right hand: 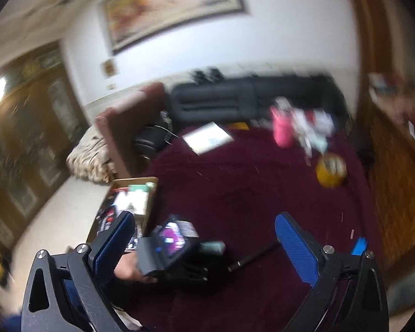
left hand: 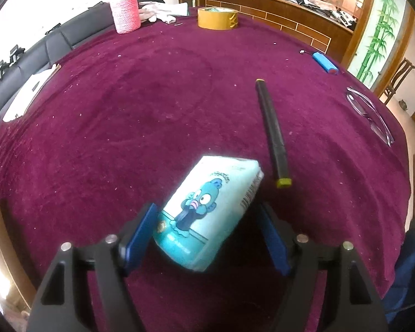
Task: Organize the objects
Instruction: 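Move both open tools back over the remaining items on the table, then grasp the blue-green tissue pack with left tool while right tool grasps the yellow-capped marker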
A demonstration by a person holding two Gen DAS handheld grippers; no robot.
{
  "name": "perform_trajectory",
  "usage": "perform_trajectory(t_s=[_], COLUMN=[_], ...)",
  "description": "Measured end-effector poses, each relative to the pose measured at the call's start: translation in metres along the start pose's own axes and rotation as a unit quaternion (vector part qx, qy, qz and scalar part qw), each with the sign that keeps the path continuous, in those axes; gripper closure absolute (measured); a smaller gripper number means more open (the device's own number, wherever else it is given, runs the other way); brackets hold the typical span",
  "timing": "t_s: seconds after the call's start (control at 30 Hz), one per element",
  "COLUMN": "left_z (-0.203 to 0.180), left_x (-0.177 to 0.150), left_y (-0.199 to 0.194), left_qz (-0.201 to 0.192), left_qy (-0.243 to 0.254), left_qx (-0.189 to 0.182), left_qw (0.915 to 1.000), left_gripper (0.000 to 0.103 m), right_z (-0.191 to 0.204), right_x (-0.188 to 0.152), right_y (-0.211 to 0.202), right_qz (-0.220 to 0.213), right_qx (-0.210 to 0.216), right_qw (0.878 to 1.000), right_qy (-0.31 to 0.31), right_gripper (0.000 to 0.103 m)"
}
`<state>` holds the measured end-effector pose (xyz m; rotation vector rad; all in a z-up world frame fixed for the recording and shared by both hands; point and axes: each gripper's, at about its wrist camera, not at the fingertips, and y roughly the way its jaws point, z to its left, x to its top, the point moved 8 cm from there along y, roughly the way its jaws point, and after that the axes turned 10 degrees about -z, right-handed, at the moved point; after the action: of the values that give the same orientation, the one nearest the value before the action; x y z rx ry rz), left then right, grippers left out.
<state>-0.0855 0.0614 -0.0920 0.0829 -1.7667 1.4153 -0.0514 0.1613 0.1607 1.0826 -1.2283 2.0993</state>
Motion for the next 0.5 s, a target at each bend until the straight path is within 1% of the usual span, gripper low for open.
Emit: perform_trajectory(t_s=[0.07,0.1,0.17,0.27,0.33,0.4,0.47,0.5], left_z=[0.000,0.000,0.000,0.003,0.007,0.014,0.024,0.029], left_x=[0.000,-0.001,0.000,0.002,0.005,0.009,0.011,0.011], left_y=[0.005,0.006,0.008,0.011,0.012,0.011,0.010,0.009], left_qz=[0.001,0.000,-0.008,-0.018,-0.028,-0.044,-0.053,-0.055], left_qy=[0.004,0.007,0.008,-0.007,-0.024,-0.054,-0.082,-0.094], left_qx=[0.008,0.011,0.012,0.007,0.007,0.012,0.021,0.028], left_qw=[1.0000,0.9999,0.9999,0.9998,0.9993,0.9975,0.9950,0.9937], left_gripper=[0.029,0.029,0.029,0.029,0.030,0.040,0.064,0.071], right_z=[-0.027,-0.046,-0.066,-0.096,-0.106,-0.119,-0.129,-0.134], right_x=[-0.010,-0.020,-0.038,-0.075,-0.092,-0.114,-0.131,-0.141], right_y=[0.018,0.032,0.049,0.082,0.096,0.113,0.126,0.134], right_qz=[0.022,0.036,0.058,0.098,0.115,0.136,0.151,0.162], right_qx=[-0.006,-0.011,-0.019,-0.030,-0.034,-0.041,-0.047,-0.051], right_qw=[0.999,0.997,0.994,0.985,0.981,0.974,0.969,0.965], right_qy=[0.035,0.064,0.092,0.139,0.154,0.177,0.190,0.198], right_gripper=[0.000,0.000,0.000,0.002,0.005,0.011,0.017,0.019])
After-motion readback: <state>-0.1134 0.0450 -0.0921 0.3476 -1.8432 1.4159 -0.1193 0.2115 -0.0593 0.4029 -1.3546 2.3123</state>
